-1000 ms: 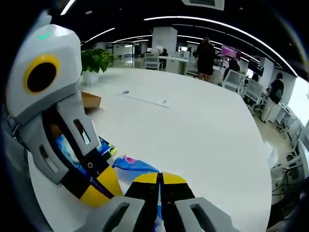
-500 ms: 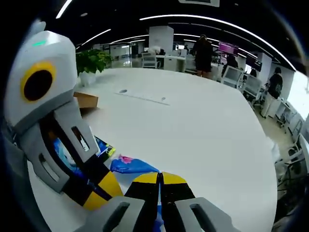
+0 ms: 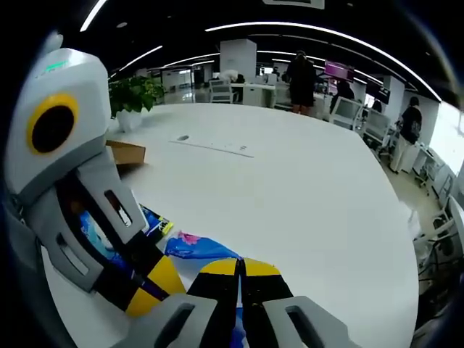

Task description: Operate the shoe box by opening the lid, removing the specified soft item, and placing it in the target area until the item is outside and the box remains undamaged.

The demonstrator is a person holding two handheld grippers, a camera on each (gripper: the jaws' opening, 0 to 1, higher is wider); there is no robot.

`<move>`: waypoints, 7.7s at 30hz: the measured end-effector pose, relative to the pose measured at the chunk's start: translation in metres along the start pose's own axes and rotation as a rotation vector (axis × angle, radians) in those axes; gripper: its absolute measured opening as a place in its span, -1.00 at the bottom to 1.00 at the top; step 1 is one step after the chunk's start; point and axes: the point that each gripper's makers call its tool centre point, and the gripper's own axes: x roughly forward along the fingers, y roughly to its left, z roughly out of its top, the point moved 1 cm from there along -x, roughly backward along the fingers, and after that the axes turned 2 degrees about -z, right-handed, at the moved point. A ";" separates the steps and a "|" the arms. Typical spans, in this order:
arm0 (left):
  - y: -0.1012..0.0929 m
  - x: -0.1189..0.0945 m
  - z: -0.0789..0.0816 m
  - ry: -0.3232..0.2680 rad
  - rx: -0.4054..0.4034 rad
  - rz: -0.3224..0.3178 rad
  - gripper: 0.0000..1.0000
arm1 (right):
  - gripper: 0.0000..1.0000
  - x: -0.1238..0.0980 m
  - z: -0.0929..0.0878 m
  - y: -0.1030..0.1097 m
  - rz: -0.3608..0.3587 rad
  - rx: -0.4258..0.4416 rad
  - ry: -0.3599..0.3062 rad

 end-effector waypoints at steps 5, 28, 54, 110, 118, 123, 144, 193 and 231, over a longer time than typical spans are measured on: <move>-0.003 -0.002 -0.001 0.010 0.012 0.002 -0.94 | -1.00 -0.002 0.001 -0.001 -0.009 -0.003 0.000; -0.004 -0.063 -0.004 0.042 0.093 0.077 -0.78 | -0.86 -0.040 0.020 0.013 -0.015 -0.087 -0.027; -0.009 -0.145 -0.040 0.001 0.052 0.152 -0.44 | -0.49 -0.077 0.028 0.050 0.044 -0.182 -0.023; -0.042 -0.361 -0.167 -0.267 -0.211 0.517 0.34 | 0.02 -0.058 0.066 0.264 0.548 -0.521 -0.002; -0.055 -0.377 -0.193 -0.284 -0.233 0.552 0.50 | 0.04 -0.046 0.069 0.287 0.593 -0.564 -0.002; -0.067 -0.384 -0.203 -0.321 -0.243 0.583 0.56 | 0.04 -0.040 0.068 0.302 0.623 -0.589 0.003; -0.112 -0.386 -0.258 -0.348 -0.300 0.657 0.97 | 0.11 -0.008 0.066 0.351 0.725 -0.720 0.043; -0.141 -0.371 -0.296 -0.367 -0.345 0.729 0.96 | -0.01 0.035 0.049 0.386 0.804 -0.880 0.161; -0.141 -0.369 -0.302 -0.335 -0.342 0.727 0.93 | -0.74 0.029 0.036 0.399 0.849 -0.928 0.154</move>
